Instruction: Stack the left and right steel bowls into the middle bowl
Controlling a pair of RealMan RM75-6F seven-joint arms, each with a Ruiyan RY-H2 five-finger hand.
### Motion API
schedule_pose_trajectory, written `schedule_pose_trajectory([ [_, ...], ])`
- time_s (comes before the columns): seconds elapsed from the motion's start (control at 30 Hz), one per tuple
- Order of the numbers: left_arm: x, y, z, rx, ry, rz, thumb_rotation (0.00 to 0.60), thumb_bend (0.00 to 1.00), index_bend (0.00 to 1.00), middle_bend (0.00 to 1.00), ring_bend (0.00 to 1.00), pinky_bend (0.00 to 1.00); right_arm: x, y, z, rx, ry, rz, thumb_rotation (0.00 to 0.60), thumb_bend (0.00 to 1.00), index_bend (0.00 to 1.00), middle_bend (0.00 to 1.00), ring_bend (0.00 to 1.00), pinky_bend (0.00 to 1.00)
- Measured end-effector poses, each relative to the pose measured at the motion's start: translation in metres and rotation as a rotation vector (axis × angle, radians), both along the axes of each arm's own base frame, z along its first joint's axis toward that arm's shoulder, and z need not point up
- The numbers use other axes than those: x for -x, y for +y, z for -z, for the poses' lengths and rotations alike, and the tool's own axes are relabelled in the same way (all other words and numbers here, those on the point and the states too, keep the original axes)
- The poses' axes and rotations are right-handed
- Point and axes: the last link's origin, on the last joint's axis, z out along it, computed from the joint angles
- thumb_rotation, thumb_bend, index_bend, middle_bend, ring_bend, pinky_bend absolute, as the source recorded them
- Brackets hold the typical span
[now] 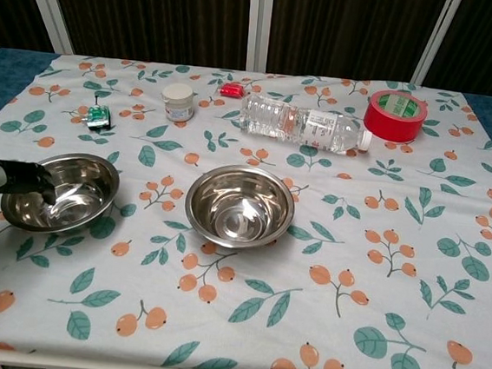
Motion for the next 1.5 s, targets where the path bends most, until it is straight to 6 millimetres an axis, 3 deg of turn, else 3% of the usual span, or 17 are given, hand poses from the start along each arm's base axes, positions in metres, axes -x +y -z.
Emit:
schedule_pose_trajectory([
  [0.87, -0.002, 0.012, 0.029, -0.050, 0.012, 0.069, 0.600, 0.32, 0.62, 0.60, 0.92, 0.93, 0.016, 0.000, -0.001, -0.022, -0.042, 0.048, 0.600, 0.07, 0.49, 0.50, 0.41, 0.42],
  [1.5, -0.008, 0.017, 0.032, -0.085, -0.042, 0.133, 0.600, 0.33, 0.69, 0.71, 1.00, 1.00, 0.025, 0.003, -0.004, -0.048, -0.074, 0.082, 0.600, 0.06, 0.45, 0.50, 0.41, 0.42],
])
